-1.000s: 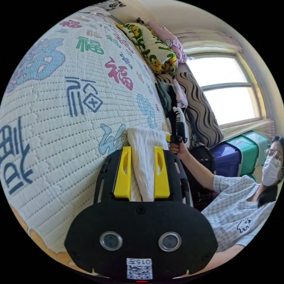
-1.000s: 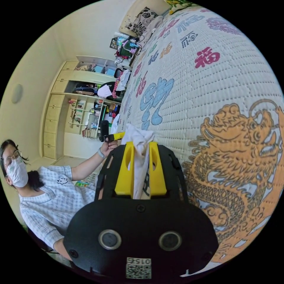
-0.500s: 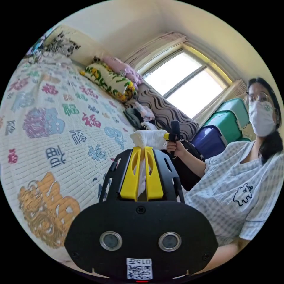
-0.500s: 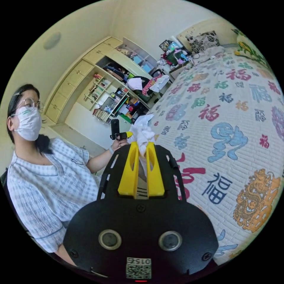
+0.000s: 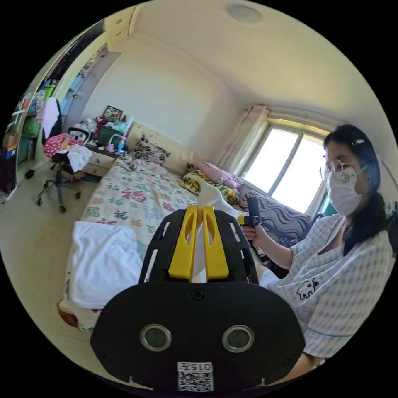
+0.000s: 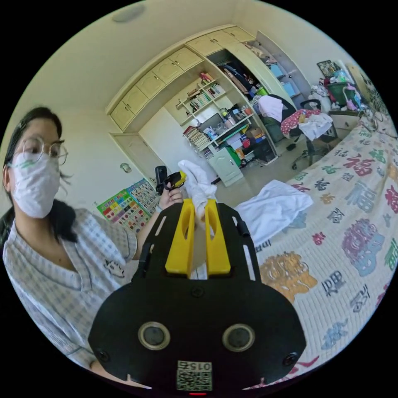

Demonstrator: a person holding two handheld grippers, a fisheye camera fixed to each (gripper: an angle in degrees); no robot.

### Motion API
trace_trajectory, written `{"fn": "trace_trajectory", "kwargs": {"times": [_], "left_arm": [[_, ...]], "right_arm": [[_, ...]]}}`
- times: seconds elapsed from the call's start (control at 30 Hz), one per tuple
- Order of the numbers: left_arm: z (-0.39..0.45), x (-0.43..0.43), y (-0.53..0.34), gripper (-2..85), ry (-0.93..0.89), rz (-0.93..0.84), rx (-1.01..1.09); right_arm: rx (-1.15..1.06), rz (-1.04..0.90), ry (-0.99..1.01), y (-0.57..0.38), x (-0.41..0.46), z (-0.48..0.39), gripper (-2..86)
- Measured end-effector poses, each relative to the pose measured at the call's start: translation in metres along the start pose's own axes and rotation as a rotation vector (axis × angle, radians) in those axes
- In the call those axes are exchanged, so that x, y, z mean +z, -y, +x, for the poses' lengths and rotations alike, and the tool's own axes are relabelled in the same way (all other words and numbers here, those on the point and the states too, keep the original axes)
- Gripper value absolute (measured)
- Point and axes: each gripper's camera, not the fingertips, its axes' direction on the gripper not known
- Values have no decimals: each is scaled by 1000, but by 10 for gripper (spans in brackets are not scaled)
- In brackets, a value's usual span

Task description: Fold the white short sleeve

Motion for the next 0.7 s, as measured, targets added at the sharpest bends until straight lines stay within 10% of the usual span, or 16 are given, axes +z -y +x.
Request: {"fn": "trace_trajectory", "kwargs": {"times": [0.33, 0.7], "left_arm": [[-224, 109, 13, 66, 400, -214, -455], [-184, 221, -65, 62, 477, -409, -246]], "right_arm": [[475, -119, -240, 87, 173, 194, 64], [433, -407, -377, 110, 256, 238, 33]]}}
